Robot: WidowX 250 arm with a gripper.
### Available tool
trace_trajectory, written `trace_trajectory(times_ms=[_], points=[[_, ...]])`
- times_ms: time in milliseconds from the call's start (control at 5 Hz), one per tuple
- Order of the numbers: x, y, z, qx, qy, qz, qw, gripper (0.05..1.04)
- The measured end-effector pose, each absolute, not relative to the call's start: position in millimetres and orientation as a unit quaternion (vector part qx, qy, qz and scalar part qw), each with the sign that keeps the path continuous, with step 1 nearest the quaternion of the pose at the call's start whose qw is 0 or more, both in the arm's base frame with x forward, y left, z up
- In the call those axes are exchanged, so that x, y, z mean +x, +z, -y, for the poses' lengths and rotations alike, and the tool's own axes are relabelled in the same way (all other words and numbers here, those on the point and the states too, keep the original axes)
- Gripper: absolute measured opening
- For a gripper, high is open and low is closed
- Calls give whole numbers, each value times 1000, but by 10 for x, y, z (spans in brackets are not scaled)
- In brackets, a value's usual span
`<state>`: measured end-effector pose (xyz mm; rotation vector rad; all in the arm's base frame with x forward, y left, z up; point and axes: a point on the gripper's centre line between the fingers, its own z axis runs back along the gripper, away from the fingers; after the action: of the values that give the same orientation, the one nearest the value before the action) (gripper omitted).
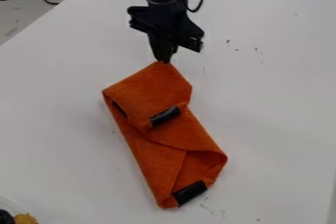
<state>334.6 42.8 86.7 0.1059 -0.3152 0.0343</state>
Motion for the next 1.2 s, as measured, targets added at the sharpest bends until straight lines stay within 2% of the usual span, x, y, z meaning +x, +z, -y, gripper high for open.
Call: trace_trajectory(times_ms=[200, 400, 600, 800, 1200], points=[[3340, 790, -408, 51, 17, 148, 987, 224], [3145, 650, -172, 49, 18, 122, 991, 484], [3074, 659, -150, 47, 28, 117, 992, 798], [3046, 623, -113, 37, 24, 114, 992, 1009], [3018, 431, -188, 21, 28, 91, 995, 1003]])
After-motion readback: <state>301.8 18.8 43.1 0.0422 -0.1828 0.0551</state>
